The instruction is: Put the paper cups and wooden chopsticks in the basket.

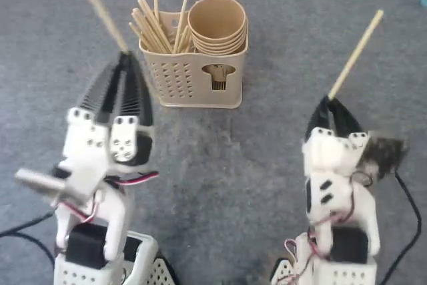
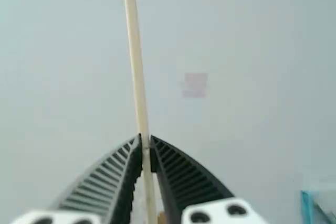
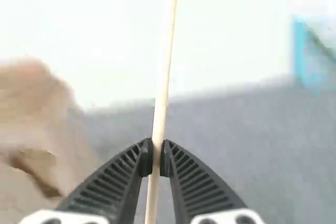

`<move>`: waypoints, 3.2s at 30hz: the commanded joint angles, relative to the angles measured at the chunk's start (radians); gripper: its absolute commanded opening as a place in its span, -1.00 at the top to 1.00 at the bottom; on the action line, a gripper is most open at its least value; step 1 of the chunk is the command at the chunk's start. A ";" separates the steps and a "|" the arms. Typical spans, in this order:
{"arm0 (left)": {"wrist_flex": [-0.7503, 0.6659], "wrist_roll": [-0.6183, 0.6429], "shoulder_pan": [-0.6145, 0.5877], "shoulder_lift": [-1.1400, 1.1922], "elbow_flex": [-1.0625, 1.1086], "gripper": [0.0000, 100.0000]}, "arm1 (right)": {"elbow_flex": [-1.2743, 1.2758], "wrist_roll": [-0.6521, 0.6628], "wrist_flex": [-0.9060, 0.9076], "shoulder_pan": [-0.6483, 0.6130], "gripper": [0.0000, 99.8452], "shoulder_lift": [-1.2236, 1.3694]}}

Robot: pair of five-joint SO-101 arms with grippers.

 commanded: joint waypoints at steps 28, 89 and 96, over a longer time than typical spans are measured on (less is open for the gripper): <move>-0.993 -0.143 -0.195 1.105 -0.231 0.97 | -0.137 -0.011 -0.053 -0.108 0.99 -0.074; 0.508 -0.080 -0.560 0.552 0.077 0.60 | -0.170 -0.005 -0.153 -0.248 0.99 -0.002; 0.480 -0.087 -0.562 0.554 0.166 0.60 | -0.347 -0.012 -0.375 -0.275 0.99 0.315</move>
